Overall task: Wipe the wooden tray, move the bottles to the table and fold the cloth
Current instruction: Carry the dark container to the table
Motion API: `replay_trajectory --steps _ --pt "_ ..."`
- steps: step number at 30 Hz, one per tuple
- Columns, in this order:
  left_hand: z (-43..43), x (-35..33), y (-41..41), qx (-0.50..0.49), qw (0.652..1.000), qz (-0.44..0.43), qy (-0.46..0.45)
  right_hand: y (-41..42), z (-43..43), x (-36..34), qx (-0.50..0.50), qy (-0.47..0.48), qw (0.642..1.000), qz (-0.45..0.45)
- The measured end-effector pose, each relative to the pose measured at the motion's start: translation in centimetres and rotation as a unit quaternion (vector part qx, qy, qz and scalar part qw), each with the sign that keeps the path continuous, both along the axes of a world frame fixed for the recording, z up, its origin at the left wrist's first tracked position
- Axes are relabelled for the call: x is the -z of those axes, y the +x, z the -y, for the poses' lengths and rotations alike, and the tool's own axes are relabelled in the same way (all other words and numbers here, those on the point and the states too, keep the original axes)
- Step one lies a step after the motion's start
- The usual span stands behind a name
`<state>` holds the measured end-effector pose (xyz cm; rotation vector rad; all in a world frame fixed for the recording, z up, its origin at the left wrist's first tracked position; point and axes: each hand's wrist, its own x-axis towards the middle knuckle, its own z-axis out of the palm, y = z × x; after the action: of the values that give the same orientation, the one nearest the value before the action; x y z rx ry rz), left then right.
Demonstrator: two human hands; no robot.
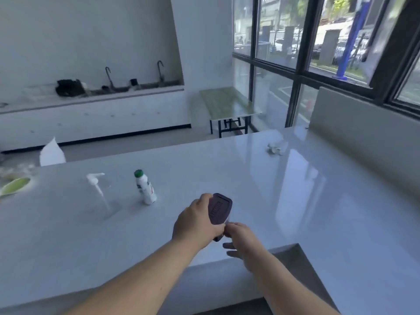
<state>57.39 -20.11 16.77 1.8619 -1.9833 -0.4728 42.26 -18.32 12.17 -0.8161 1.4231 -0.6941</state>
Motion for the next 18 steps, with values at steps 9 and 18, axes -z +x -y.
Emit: replay_trajectory --steps 9,18 --pt "9.2 1.8 9.4 -0.124 0.992 0.006 0.022 9.8 13.1 2.6 -0.118 0.005 0.993 0.021" --pt "20.3 5.2 12.5 -0.217 0.974 0.005 0.060 13.2 26.7 5.7 -0.183 0.052 0.982 0.016"
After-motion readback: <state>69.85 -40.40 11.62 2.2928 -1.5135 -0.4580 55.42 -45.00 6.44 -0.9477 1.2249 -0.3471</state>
